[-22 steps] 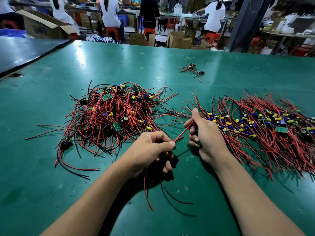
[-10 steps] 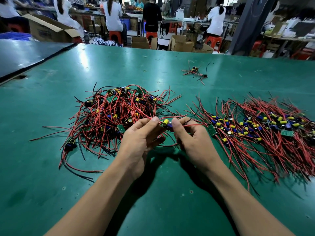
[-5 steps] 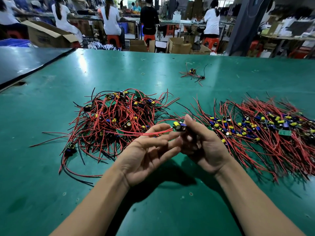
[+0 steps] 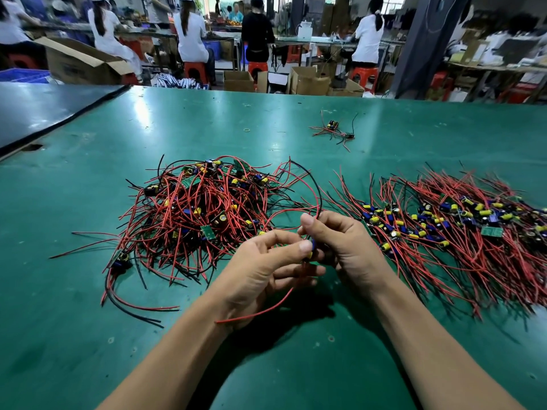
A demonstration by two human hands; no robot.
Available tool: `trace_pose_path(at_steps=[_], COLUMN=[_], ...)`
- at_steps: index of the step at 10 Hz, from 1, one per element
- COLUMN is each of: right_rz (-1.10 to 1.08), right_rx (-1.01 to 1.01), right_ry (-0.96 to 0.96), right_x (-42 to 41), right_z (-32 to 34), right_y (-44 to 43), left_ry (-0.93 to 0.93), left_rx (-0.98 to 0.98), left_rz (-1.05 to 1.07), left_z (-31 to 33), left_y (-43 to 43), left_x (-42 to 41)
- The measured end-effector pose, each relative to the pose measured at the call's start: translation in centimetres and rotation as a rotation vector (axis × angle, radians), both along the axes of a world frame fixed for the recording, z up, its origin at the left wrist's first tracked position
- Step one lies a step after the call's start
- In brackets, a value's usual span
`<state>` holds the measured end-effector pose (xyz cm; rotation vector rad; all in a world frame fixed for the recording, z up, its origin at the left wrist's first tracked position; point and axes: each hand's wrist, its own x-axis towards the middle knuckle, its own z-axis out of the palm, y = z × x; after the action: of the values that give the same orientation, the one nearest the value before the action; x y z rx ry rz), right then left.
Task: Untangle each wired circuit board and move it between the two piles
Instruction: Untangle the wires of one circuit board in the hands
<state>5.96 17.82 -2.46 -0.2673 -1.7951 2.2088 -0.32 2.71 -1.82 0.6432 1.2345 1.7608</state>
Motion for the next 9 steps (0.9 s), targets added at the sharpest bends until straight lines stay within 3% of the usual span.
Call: trace_pose_path(at_steps=[1, 3, 6, 8, 9], right_rz=[-0.055, 0.072, 0.17, 0.358, 0.302], right_rx=[-0.101, -0.334, -0.283, -0.262, -0.229], right_ry=[-0.005, -0.097, -0.184, -0.121, -0.067], right_x=[-0.2, 0.0, 0.3, 0.6, 0.4], right_z=[0.1, 0.3, 0.1, -0.2, -0.4], right_y=[-0.3, -0.3, 0.3, 0.0, -0.4], left_ry=[0.037, 0.051, 0.102, 0.143, 0.141], left_rx=[0.03, -0.035, -0.069, -0.104, -0.105], left_rz=[0.022, 0.051, 0.153, 0.199, 0.241], left_z=[-0.2, -0.2, -1.5, -2.2, -2.6], left_y=[0.2, 0.5, 1.0, 1.2, 1.2], left_x=[0.3, 1.0, 1.0, 0.8, 0.6])
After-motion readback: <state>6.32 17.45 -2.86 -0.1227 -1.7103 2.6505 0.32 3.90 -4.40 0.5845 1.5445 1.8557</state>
